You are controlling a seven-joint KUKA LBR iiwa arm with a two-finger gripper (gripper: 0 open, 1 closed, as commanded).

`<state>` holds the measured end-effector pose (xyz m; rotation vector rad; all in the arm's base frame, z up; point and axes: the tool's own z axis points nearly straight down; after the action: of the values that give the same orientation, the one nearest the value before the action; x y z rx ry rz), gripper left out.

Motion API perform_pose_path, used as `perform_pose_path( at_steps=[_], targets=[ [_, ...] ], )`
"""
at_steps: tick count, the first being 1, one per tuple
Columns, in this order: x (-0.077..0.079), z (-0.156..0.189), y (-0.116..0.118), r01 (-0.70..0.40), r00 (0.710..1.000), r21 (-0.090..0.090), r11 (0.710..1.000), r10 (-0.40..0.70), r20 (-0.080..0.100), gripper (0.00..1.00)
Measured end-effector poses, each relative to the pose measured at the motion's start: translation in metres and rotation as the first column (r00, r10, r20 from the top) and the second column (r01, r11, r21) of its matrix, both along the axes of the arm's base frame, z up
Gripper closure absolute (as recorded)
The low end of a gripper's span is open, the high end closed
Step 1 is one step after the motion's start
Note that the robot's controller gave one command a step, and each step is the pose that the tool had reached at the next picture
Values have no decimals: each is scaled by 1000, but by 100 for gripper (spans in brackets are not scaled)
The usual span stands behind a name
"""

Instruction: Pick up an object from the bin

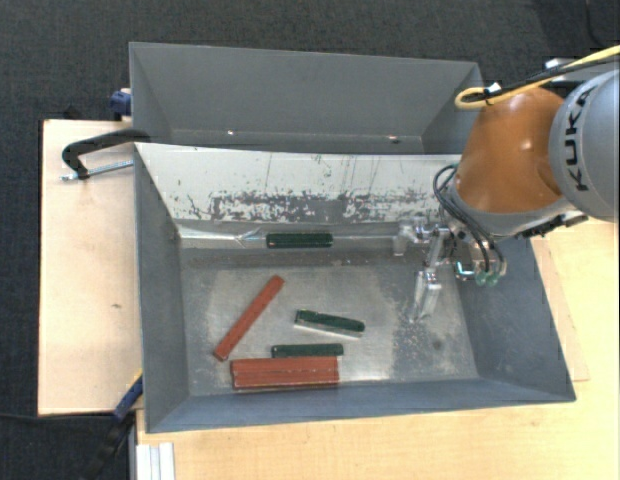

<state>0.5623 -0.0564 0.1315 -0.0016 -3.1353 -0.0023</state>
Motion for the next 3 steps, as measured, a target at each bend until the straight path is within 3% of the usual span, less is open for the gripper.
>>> perform_pose_path(
  at_steps=[1,2,3],
  targets=[
    [2,5,0,-1,1000,-1,1000,1,8,0],
    [-10,16,58,4,1000,-1,1000,-4,6,0],
    [-15,-59,55,-104,995,0,995,104,7,100]
  ],
)
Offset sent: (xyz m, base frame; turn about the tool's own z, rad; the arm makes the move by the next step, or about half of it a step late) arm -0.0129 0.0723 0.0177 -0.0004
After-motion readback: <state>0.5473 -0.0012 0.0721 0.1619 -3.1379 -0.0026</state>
